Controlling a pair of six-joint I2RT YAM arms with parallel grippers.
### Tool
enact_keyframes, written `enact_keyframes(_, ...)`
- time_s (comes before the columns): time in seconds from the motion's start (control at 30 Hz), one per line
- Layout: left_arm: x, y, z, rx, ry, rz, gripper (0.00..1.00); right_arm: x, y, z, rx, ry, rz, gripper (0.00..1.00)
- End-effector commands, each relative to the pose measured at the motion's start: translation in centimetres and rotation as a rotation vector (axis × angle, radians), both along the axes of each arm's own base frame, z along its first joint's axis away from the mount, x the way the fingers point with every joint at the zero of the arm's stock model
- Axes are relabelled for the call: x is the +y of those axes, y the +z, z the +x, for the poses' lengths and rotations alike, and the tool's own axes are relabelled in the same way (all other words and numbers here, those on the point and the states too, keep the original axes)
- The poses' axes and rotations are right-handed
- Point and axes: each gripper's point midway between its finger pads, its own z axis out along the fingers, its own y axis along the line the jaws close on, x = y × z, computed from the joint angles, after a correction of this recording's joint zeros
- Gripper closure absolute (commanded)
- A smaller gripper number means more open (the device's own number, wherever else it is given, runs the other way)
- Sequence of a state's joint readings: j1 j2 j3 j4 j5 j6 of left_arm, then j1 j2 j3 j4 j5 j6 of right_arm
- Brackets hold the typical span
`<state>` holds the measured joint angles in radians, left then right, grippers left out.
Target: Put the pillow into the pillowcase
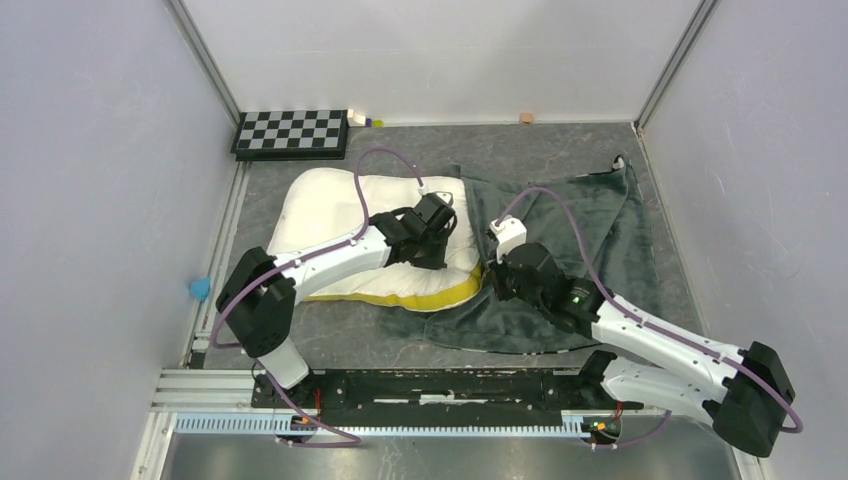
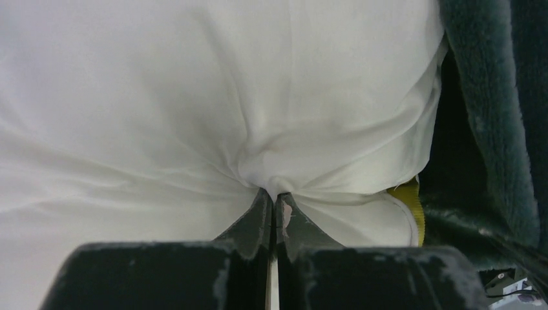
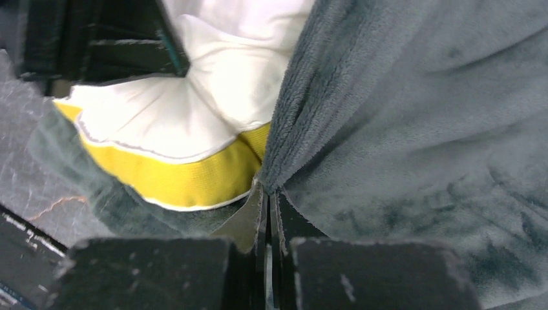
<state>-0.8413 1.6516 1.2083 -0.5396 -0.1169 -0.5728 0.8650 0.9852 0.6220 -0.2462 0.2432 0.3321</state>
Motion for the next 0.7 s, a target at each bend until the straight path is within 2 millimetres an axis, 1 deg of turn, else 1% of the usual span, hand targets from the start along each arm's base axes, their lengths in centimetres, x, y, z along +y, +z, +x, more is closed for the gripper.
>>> enact_keyframes(0.0, -2.3, 1.5, 2.9, -0.063, 0.046, -0.105, 0.98, 1.7, 3.0, -1.7, -0.022, 0.123, 0.050, 1.00)
enact_keyframes(0.13, -2.6, 0.0, 2.9, -0.038, 0.052, -0.089, 0.98, 2.5, 4.3, -2.4, -0.032, 0.191, 0.084, 1.00)
enact_keyframes(0.27, -2.6, -2.0, 2.7, -0.003, 0.066, -0.073, 0.98, 3.4, 5.6, -2.7, -0.045, 0.248, 0.107, 1.00)
enact_keyframes(0.43, -1.7, -4.7, 2.1, 0.023, 0.130, -0.051, 0.98, 5.8, 8.8, -3.5, -0.063, 0.336, 0.232, 1.00)
enact_keyframes(0.5, -1.2, -5.6, 1.9, 0.028, 0.168, -0.043, 0.98, 6.9, 9.5, -3.9, -0.056, 0.379, 0.279, 1.00)
enact_keyframes(0.53, -1.1, -5.9, 1.9, 0.027, 0.191, -0.045, 0.98, 7.3, 9.5, -4.0, -0.050, 0.393, 0.291, 1.00)
enact_keyframes(0.57, -1.0, -6.2, 1.8, 0.029, 0.210, -0.049, 0.98, 7.6, 9.0, -4.0, -0.040, 0.397, 0.295, 1.00)
enact_keyframes(0.6, -1.1, -6.2, 1.7, 0.027, 0.219, -0.057, 0.98, 7.7, 8.1, -3.9, -0.026, 0.394, 0.286, 1.00)
enact_keyframes(0.67, -1.5, -5.5, 1.7, 0.011, 0.231, -0.079, 0.98, 7.3, 5.5, -3.7, 0.021, 0.364, 0.240, 1.00)
